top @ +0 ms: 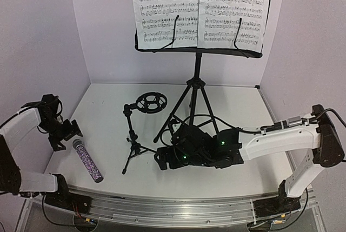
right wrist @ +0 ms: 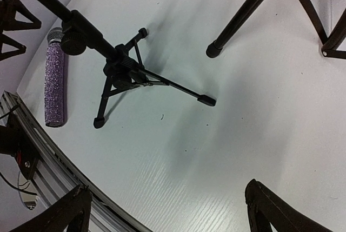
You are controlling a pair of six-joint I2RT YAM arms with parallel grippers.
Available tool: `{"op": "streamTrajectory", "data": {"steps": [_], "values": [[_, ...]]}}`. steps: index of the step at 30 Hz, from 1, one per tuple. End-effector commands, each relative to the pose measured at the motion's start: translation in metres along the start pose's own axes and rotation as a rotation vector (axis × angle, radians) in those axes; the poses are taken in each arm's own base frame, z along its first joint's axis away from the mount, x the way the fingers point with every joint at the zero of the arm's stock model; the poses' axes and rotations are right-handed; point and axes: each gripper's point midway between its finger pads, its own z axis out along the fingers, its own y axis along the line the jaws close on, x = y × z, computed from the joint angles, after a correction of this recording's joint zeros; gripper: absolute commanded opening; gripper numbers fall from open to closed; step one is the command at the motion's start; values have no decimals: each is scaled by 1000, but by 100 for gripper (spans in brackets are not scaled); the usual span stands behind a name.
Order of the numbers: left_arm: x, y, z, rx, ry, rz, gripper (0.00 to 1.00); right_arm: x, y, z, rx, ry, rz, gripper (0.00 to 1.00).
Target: Set up the instrument practice props
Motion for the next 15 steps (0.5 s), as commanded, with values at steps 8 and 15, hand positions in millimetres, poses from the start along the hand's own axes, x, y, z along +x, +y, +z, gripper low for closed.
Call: {"op": "streamTrajectory", "data": {"steps": [8, 15], "values": [[14, 5, 56, -92, 118, -59, 80, -27, 13, -3, 21, -80, -114, 98], [28, 4, 79, -51, 121, -54, 61, -32, 9, -6, 38, -101, -108, 98]]}}
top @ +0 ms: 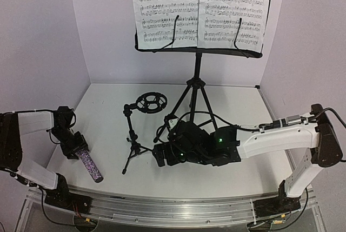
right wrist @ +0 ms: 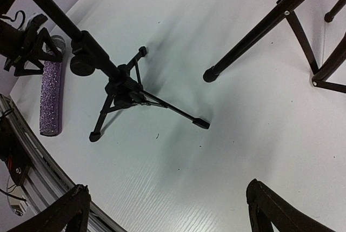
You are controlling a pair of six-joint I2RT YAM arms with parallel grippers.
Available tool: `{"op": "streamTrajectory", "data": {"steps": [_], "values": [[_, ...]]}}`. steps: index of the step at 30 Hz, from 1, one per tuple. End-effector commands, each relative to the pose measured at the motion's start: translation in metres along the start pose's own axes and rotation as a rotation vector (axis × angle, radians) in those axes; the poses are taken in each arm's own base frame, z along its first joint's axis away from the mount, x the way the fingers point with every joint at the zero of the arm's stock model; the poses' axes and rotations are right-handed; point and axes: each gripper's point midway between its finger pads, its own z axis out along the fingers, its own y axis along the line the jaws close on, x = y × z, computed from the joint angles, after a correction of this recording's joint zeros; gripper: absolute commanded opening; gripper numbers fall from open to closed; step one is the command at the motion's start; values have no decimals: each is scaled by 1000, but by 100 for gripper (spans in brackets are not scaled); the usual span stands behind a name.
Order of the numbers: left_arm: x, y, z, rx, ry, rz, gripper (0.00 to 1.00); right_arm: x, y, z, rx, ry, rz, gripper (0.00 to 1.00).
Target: Set up the instrument practice props
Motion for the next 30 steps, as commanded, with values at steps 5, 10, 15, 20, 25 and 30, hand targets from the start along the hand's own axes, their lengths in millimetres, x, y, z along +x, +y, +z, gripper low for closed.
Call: {"op": "streamTrajectory", "data": {"steps": [5, 10, 15, 20, 25, 30], "values": [[-19, -10, 12, 41, -76, 0, 42, -17, 6, -9, -2, -49, -13, 98], [-31, -16, 1, 42, -121, 30, 1, -20, 13, -14, -40, -44, -19, 98], [-48, -52, -69, 164, -227, 128, 0, -19, 53, -29, -205, 0, -150, 97], [-52, -105, -198, 419, -509, 367, 0, -39, 118, -60, -430, -18, -274, 96], [5, -146, -332, 784, -890, 808, 0, -88, 176, -88, -565, -73, -286, 96], [85, -151, -383, 1036, -897, 1138, 0, -126, 205, -86, -567, -181, -326, 95]]}}
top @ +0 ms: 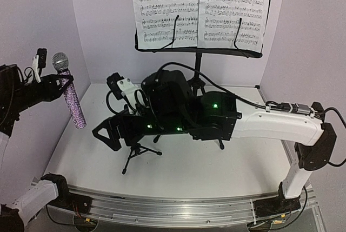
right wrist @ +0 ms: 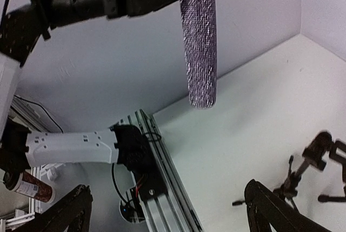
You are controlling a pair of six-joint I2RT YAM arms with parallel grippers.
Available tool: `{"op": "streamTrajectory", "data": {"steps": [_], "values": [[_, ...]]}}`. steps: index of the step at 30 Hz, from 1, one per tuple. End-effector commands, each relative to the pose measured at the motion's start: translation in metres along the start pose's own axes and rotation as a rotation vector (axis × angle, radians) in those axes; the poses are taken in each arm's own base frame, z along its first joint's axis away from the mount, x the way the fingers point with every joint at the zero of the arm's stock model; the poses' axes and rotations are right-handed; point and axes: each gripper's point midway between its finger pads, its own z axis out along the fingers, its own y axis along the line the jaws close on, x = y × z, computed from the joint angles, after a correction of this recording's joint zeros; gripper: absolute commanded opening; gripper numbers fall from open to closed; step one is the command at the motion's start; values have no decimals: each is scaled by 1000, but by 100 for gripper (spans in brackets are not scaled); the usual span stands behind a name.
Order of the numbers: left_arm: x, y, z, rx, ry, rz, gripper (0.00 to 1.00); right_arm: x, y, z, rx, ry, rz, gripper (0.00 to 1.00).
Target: Set up the instrument practice props
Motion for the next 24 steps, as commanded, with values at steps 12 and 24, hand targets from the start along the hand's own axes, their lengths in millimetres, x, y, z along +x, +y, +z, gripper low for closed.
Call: {"op": "streamTrajectory", "data": {"steps": [12, 24], "values": [[-2, -152, -90, 843, -9, 402, 0, -38, 40, 34, -144, -78, -219, 96], [10, -160, -97, 961, -39, 505, 0, -92, 48, -7, -344, -180, -219, 98]]}}
